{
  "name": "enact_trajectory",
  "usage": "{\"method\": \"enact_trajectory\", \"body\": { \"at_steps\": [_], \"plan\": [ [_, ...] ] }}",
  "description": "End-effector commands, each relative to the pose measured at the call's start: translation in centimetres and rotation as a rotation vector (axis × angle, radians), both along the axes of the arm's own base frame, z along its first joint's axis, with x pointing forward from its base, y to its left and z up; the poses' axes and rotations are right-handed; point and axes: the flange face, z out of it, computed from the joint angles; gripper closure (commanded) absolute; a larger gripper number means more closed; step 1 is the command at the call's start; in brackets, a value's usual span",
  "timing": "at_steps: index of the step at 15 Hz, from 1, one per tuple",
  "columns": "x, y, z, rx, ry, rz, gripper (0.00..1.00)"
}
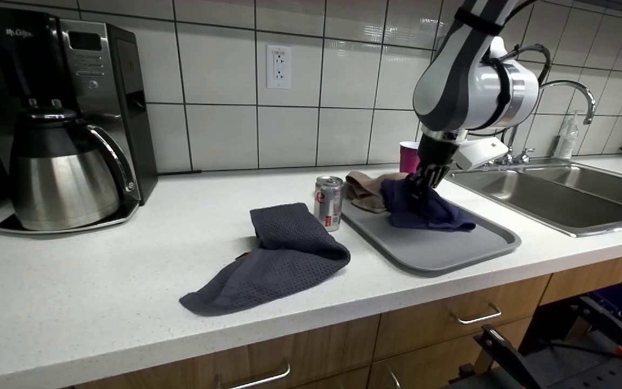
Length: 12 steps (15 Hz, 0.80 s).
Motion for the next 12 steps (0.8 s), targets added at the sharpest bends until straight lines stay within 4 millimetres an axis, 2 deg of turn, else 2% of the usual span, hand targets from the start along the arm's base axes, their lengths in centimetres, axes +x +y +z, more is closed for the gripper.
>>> {"method": "enact_trajectory", "body": {
  "at_steps": [1,12],
  "plan": [
    [-1.0,0.0,2.2,0.016,-0.025,-0.040,0.97],
    [-2.3,-1.0,6.5,0.036,-0.101,-0.124,0.97]
  ]
}}
